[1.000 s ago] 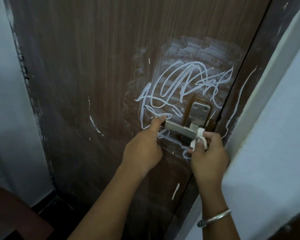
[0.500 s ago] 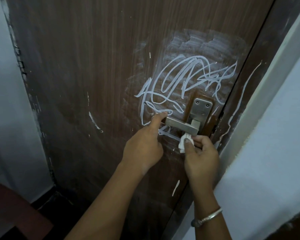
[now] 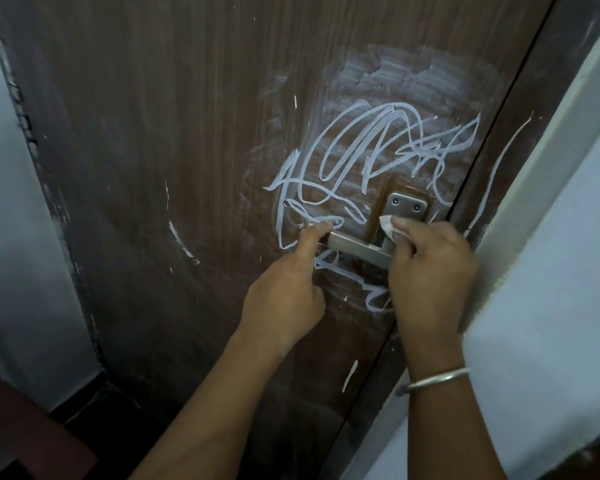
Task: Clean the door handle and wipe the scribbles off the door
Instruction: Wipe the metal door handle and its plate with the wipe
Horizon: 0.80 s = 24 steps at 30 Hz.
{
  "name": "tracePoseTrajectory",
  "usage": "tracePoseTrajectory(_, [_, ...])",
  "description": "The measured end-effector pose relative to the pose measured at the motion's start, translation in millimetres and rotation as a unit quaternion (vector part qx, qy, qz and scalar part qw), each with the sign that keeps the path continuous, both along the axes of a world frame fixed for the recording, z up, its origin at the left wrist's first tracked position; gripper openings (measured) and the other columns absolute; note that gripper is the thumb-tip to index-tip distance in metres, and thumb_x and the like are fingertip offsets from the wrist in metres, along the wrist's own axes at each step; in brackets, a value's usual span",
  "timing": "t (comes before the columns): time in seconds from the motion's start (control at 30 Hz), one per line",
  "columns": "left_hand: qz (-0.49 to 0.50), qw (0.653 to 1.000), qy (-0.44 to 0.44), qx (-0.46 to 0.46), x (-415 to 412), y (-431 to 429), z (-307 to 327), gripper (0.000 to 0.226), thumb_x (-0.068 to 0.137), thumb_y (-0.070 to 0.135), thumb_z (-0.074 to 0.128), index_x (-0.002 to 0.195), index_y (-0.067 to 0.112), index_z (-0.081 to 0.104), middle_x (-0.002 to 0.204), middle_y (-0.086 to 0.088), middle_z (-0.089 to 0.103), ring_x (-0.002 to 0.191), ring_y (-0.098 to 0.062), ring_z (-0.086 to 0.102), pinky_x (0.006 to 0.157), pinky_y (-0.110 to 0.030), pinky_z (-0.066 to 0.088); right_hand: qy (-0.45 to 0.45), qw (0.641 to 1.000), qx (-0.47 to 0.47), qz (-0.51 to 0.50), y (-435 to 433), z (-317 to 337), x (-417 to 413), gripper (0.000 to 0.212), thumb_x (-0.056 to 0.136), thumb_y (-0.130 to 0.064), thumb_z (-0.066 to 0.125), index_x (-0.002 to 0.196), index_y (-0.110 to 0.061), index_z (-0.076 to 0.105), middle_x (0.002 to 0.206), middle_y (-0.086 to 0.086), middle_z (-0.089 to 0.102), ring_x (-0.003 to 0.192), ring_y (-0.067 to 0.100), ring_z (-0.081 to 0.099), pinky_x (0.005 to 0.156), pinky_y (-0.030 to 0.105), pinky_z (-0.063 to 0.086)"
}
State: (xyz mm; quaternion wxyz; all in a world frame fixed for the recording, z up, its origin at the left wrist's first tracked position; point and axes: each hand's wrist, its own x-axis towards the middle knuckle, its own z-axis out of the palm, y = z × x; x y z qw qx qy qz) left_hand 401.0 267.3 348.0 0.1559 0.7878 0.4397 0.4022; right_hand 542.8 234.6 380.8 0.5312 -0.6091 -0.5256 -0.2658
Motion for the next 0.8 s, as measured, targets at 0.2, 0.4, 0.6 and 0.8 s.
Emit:
tracePoseTrajectory(0.2, [-0.013, 1.000, 0.011, 0.005, -3, 2, -1, 0.086, 0.076, 0.001, 0.055, 0.137, 0.050, 0.017, 0.051, 0.010, 0.037, 0.055, 0.009, 0.049, 0.038, -0.014, 0.022, 0.017, 0.999, 0.016, -0.048, 9, 2, -7, 0.017, 0.084, -0.003, 0.060, 0.099, -0.001, 0.069, 0.087, 0.019, 0.059, 0.074, 0.031, 0.057, 0.066, 0.030, 0.048])
tracePoseTrajectory(0.4, [-0.015, 0.999, 0.033, 0.010, -8, 3, 0, 0.090, 0.077, 0.002, 0.055, 0.138, 0.051, 0.011, 0.051, 0.008, 0.039, 0.042, -0.004, 0.041, 0.041, -0.015, 0.022, 0.067, 0.995, 0.014, -0.077, 5, -3, -9, 0.017, 0.083, -0.001, 0.058, 0.094, -0.003, 0.070, 0.087, 0.019, 0.058, 0.067, 0.026, 0.053, 0.062, 0.024, 0.038])
tracePoseTrajectory(0.6, [-0.029, 1.000, 0.010, -0.001, -5, 3, -2, 0.092, 0.076, 0.003, 0.056, 0.138, 0.053, 0.010, 0.051, 0.010, 0.041, 0.049, 0.002, 0.050, 0.042, -0.017, 0.024, 0.070, 0.991, -0.060, -0.095, -5, -3, -1, 0.021, 0.081, 0.002, 0.056, 0.094, -0.004, 0.071, 0.090, 0.020, 0.058, 0.071, 0.029, 0.055, 0.062, 0.022, 0.034])
tracePoseTrajectory(0.8, [-0.037, 0.999, 0.006, -0.009, -4, -1, -1, 0.095, 0.076, 0.003, 0.059, 0.137, 0.054, 0.006, 0.051, 0.009, 0.045, 0.047, 0.001, 0.050, 0.043, -0.017, 0.028, 0.052, 0.997, -0.020, -0.060, -24, -22, -12, 0.023, 0.080, 0.008, 0.058, 0.099, 0.000, 0.066, 0.099, 0.019, 0.058, 0.078, 0.024, 0.057, 0.067, 0.020, 0.039])
